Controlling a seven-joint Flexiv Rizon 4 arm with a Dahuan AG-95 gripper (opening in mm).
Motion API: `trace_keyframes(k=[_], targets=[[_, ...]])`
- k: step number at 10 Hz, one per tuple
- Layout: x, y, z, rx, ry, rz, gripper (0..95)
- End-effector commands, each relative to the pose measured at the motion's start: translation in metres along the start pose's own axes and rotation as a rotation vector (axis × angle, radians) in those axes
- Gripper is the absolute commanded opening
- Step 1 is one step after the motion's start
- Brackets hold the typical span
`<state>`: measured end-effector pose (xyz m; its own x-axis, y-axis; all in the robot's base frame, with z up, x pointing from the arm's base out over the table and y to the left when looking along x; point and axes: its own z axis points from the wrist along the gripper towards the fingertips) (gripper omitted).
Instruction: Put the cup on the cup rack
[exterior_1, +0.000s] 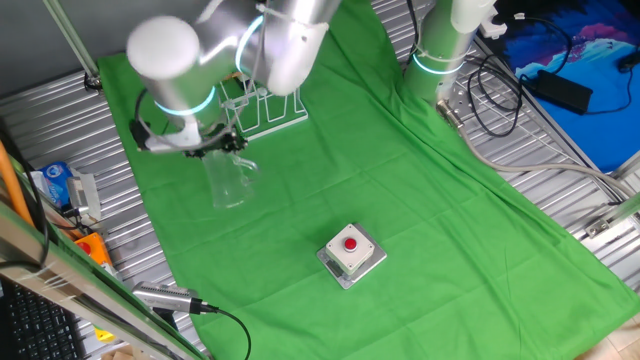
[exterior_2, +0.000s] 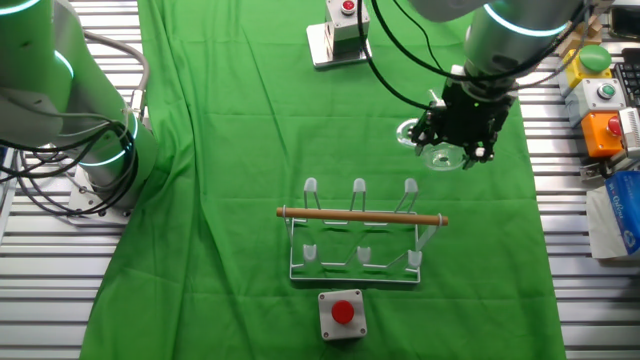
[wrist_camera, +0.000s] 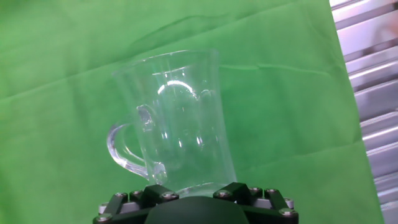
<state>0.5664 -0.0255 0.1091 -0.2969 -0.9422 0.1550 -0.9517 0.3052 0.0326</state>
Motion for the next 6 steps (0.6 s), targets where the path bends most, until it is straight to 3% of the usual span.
trace_keyframes(k=[1, 4, 6], targets=[[0.0069, 0.0027, -0.0109, -0.008, -0.018, -0.005, 0.0], [0.0083, 0.0043, -0.0129, -0.012, -0.032, -0.008, 0.0], [0.0091, 0.005, -0.0132, -0.022, -0.064, 0.013, 0.0]])
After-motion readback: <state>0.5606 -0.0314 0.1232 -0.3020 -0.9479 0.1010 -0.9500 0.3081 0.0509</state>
